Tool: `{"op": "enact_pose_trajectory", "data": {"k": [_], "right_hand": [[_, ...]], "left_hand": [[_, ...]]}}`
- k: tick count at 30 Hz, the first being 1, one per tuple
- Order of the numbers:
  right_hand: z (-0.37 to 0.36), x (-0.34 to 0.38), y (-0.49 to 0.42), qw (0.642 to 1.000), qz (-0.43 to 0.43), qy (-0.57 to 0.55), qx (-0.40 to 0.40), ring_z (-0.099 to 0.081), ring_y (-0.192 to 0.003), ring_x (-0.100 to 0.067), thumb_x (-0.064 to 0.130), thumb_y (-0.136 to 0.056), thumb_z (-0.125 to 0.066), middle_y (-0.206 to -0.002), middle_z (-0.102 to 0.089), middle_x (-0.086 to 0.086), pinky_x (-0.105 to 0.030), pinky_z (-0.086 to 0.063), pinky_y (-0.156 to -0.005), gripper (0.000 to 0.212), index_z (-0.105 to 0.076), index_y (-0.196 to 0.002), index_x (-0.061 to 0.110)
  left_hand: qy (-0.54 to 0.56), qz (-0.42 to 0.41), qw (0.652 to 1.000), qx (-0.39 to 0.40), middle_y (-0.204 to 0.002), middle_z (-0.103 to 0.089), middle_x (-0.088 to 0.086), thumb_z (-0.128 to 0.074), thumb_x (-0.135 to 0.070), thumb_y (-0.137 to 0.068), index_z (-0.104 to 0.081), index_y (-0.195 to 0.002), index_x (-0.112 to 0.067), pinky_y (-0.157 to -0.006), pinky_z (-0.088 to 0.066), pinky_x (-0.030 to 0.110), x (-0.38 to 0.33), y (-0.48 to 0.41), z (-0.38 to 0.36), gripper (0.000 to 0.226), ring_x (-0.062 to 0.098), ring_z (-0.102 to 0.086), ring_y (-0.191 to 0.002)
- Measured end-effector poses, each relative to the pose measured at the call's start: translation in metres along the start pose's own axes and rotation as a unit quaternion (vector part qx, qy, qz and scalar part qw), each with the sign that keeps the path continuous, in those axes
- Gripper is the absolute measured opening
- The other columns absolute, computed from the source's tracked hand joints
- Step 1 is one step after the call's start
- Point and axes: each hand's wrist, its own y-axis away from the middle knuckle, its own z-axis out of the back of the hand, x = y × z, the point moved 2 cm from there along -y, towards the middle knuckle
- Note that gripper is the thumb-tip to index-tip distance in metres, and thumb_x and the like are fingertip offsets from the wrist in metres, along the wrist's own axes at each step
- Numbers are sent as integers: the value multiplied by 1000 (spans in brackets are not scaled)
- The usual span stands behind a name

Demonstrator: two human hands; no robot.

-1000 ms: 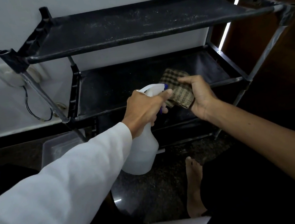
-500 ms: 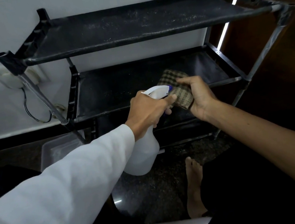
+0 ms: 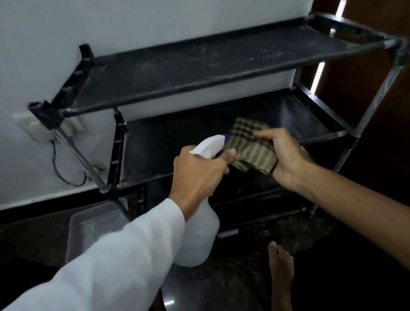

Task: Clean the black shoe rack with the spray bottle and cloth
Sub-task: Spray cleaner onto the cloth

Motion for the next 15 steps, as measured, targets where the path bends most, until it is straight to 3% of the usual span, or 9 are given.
{"op": "enact_pose_trajectory", "data": {"k": [2,6,10,12,15], "right_hand": [[-2,0,-1,1000,-4,-14,9,-75,-90,-30,10,-86,-61,-100,-77,-15,-44,-62,-68,22,-73,-104,7],[-17,0,-1,998,-22,-31,43,-75,-93,-27,9,-88,-57,-107,-76,-13,-35,-62,-66,30,-71,-115,8],[-33,-1,1,998,-32,-22,48,-73,-100,-30,8,-90,-56,-110,-75,-13,-41,-60,-80,31,-70,-118,8],[-40,-1,4,998,-31,-13,52,-72,-101,-30,8,-91,-56,-111,-75,-12,-41,-58,-83,31,-69,-119,7],[-46,0,8,998,-29,-1,61,-75,-93,-26,11,-91,-58,-105,-77,-9,-32,-60,-67,25,-71,-112,9]], "left_hand": [[16,-15,1000,-15,-69,-73,-2,-80,-46,-73,-62,-94,-32,-42,-40,19,-12,1,15,31,3,-51,-38],[14,-61,997,-48,-71,-73,-6,-77,-47,-74,-64,-97,-34,-48,-42,24,-50,-3,55,30,3,-52,-43],[20,-97,991,-90,-79,-75,2,-74,-41,-82,-60,-122,-26,-45,-43,24,-89,-12,98,45,7,-49,-39],[4,-88,990,-106,-82,-76,5,-73,-39,-85,-63,-119,-15,-43,-43,23,-101,-15,116,43,6,-51,-39],[4,-72,990,-121,-79,-74,8,-73,-36,-85,-64,-111,-9,-40,-43,22,-110,-14,130,38,12,-63,-53]]}}
